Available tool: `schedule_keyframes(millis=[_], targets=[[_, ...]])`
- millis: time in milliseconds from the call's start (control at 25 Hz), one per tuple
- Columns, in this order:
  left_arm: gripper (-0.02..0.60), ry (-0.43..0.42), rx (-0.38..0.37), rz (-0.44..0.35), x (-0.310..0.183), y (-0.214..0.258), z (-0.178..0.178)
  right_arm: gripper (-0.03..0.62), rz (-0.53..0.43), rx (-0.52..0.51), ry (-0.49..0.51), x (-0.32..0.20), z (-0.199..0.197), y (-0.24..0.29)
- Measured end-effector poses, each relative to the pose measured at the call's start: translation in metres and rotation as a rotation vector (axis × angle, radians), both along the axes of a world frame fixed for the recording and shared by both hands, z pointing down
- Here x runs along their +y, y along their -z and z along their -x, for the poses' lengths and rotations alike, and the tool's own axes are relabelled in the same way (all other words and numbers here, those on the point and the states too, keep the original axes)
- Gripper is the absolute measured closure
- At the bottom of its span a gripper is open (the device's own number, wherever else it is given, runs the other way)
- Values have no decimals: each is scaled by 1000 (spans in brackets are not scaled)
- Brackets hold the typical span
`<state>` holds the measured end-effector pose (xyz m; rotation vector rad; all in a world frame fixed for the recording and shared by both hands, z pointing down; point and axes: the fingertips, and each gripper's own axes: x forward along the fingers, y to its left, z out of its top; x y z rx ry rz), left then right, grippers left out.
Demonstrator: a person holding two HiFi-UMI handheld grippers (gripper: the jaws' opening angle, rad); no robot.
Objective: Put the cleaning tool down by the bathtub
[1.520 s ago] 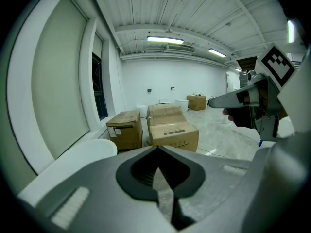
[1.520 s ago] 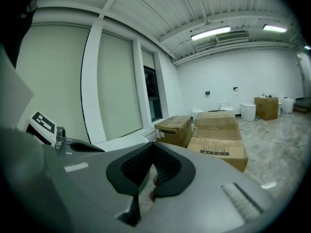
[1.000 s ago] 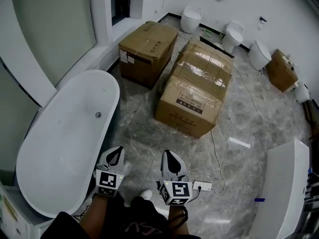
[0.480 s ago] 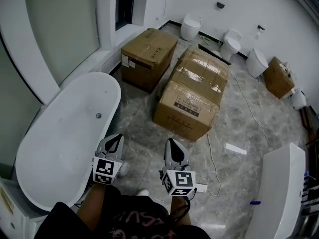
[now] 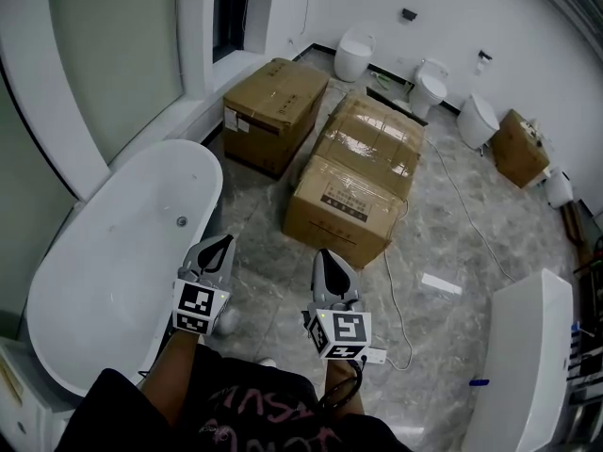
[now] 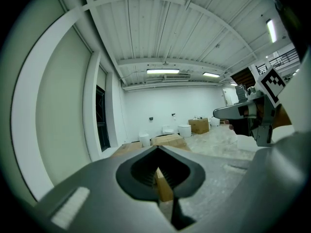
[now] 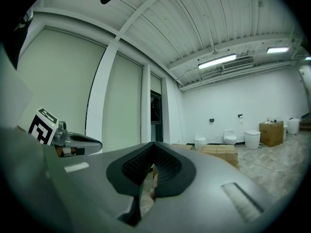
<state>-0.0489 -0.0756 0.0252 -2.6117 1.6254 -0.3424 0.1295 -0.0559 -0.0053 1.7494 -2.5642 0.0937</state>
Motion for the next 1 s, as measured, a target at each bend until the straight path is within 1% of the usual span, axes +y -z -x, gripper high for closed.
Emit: schedule_keyframes(millis=[200,400,600,800,1000], targets=[[581,-7,18,-3,-3,9,-1,580,-7,8,9,-1,0,3],[581,5,7,-20,-5,16,3,580,-11,21,18,-3,2,2],[581,12,-21,-29,-4,17,4,580,-12,32,31,-4,9,3],[581,29,-7,-26,-4,18,7,580,-6,34,24,-3,7,2],[581,28,-5,-27,-1,16,8,580,-5,43,18,1,10,-2]])
